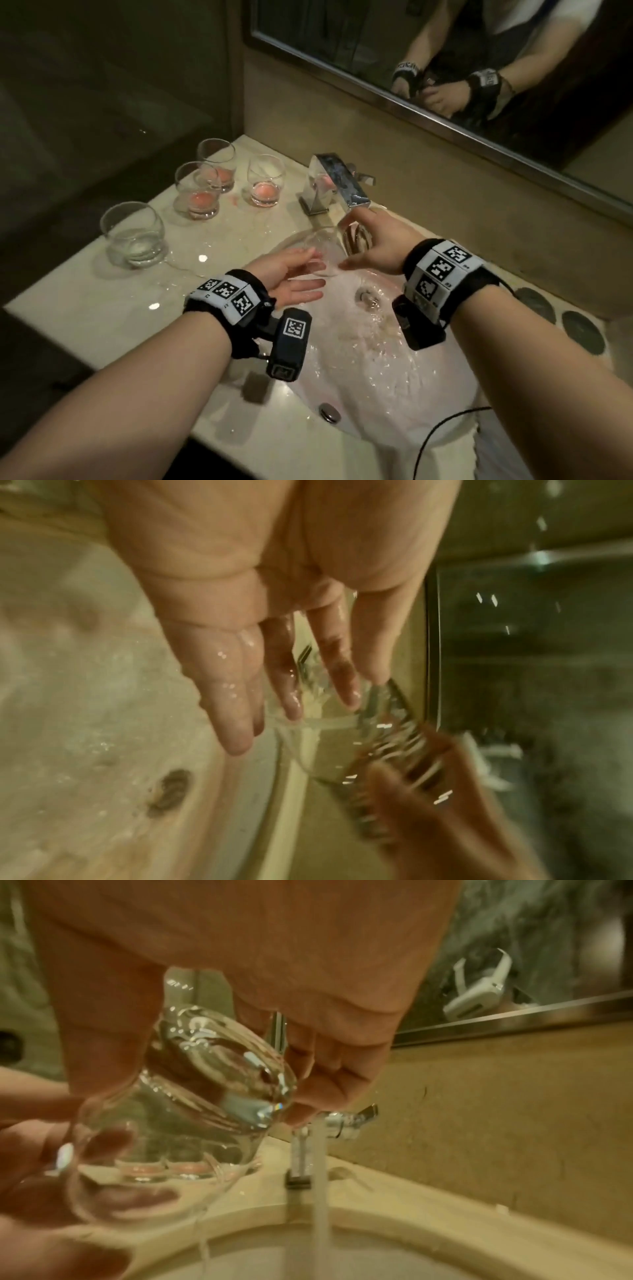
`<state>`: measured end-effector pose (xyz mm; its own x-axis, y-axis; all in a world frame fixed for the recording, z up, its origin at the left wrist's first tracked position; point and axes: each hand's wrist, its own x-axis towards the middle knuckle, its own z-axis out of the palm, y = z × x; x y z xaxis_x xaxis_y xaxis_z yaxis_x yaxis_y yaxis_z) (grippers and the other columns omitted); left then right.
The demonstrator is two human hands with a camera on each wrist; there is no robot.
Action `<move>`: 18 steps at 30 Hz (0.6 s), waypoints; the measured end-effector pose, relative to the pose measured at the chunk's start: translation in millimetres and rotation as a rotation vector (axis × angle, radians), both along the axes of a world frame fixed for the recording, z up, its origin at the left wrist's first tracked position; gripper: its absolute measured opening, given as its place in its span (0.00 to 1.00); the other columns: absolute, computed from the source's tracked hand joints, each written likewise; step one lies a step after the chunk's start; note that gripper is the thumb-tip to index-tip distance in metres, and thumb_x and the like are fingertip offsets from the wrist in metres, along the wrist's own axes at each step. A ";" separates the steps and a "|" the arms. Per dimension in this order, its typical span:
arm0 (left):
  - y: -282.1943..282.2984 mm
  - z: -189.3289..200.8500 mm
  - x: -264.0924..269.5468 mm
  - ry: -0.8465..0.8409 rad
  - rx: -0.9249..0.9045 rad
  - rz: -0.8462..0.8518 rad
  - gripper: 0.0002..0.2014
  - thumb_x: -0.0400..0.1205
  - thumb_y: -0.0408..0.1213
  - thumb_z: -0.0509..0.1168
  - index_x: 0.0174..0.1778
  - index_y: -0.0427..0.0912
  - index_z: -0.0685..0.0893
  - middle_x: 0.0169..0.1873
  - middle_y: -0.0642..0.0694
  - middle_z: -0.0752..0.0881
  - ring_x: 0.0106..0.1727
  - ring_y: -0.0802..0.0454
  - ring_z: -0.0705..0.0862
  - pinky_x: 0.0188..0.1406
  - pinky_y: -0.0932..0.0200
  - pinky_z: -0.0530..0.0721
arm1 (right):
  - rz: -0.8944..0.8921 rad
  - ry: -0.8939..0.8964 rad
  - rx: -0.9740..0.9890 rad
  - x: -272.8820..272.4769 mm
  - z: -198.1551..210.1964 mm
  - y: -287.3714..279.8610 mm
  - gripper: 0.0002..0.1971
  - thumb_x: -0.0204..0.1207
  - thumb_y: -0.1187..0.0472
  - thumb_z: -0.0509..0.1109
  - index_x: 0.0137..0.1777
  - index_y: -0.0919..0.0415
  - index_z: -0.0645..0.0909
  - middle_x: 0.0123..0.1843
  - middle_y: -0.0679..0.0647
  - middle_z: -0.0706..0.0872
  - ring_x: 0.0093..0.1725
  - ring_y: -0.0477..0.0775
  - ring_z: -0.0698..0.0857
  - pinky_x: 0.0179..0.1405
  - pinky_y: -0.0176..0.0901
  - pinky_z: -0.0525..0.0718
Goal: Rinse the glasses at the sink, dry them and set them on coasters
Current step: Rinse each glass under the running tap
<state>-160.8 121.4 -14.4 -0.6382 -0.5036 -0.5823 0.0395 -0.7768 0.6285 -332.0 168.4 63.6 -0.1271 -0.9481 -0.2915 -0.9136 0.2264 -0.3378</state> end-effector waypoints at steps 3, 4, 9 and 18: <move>-2.3 17.5 24.2 0.067 -0.003 0.116 0.03 0.83 0.32 0.61 0.45 0.37 0.79 0.44 0.40 0.86 0.47 0.38 0.84 0.53 0.41 0.85 | -0.069 -0.176 -0.088 23.3 -12.5 5.3 0.32 0.65 0.51 0.81 0.68 0.46 0.72 0.71 0.49 0.75 0.67 0.52 0.76 0.59 0.40 0.73; -6.0 22.6 34.3 0.055 -0.064 0.122 0.04 0.83 0.30 0.61 0.43 0.37 0.78 0.42 0.41 0.86 0.44 0.43 0.85 0.50 0.46 0.88 | -0.089 -0.217 -0.115 33.7 -16.9 5.2 0.33 0.65 0.52 0.81 0.69 0.46 0.71 0.70 0.49 0.75 0.66 0.52 0.77 0.60 0.42 0.75; -22.3 41.6 84.8 -0.330 -0.728 -0.080 0.02 0.80 0.33 0.68 0.42 0.41 0.83 0.38 0.50 0.86 0.41 0.57 0.85 0.45 0.62 0.84 | -0.240 -0.299 -0.172 77.5 -27.7 3.9 0.32 0.68 0.54 0.79 0.72 0.51 0.72 0.71 0.51 0.74 0.66 0.49 0.75 0.65 0.47 0.77; -42.5 26.3 148.9 -0.906 -1.453 -0.686 0.11 0.84 0.42 0.61 0.57 0.46 0.85 0.53 0.46 0.87 0.53 0.48 0.82 0.49 0.59 0.74 | -0.401 -0.110 -0.065 121.9 -48.2 19.0 0.20 0.77 0.50 0.69 0.68 0.53 0.77 0.76 0.54 0.68 0.69 0.55 0.75 0.63 0.42 0.70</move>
